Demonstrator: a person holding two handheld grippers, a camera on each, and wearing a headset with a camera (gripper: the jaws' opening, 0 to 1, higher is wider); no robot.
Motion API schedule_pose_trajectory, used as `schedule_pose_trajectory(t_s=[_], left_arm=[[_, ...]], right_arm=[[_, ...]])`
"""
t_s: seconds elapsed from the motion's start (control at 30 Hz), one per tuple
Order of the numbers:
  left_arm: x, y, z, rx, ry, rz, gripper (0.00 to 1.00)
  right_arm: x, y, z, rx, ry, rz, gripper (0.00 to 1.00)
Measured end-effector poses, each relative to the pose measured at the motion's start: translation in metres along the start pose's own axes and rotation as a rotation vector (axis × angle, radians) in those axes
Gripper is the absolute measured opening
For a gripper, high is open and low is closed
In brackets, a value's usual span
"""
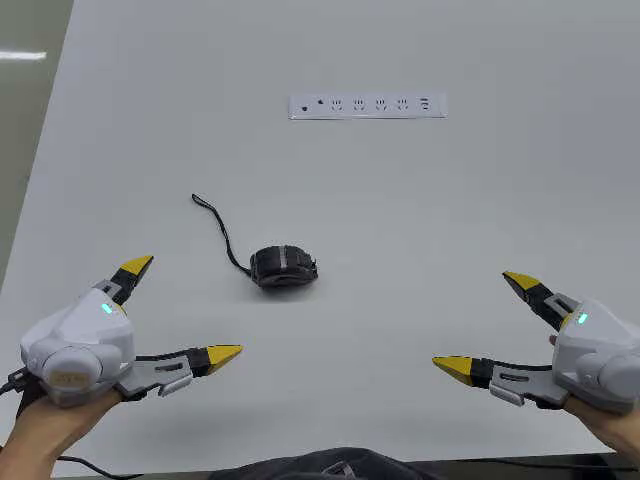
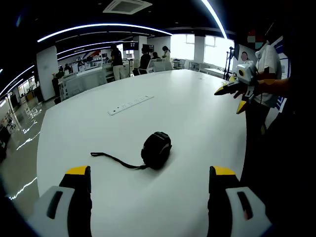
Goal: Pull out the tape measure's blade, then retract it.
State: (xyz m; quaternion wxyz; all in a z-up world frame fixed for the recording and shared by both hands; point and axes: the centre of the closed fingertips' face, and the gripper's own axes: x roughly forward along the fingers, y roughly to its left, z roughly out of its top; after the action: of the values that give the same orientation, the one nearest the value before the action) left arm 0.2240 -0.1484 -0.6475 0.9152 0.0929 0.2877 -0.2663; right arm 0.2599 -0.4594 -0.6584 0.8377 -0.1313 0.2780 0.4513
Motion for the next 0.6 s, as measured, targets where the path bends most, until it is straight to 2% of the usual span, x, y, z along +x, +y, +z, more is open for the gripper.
schedule_pose_trajectory(t_s=[0.5,0.6], left_arm=[[0.0021,0.0011,0.0045,0.010,-0.011,0.001,0.99],[0.0041,-0.0011,0.0045,0.020,-0.008,-0.015,0.96]], right_arm=[[-0.0009,-0.0006,-0.0017,-0.019,0.005,0.005,0.92],[-0.0013,-0.0008,-0.0005,-0.027,0.002,0.005,0.91]])
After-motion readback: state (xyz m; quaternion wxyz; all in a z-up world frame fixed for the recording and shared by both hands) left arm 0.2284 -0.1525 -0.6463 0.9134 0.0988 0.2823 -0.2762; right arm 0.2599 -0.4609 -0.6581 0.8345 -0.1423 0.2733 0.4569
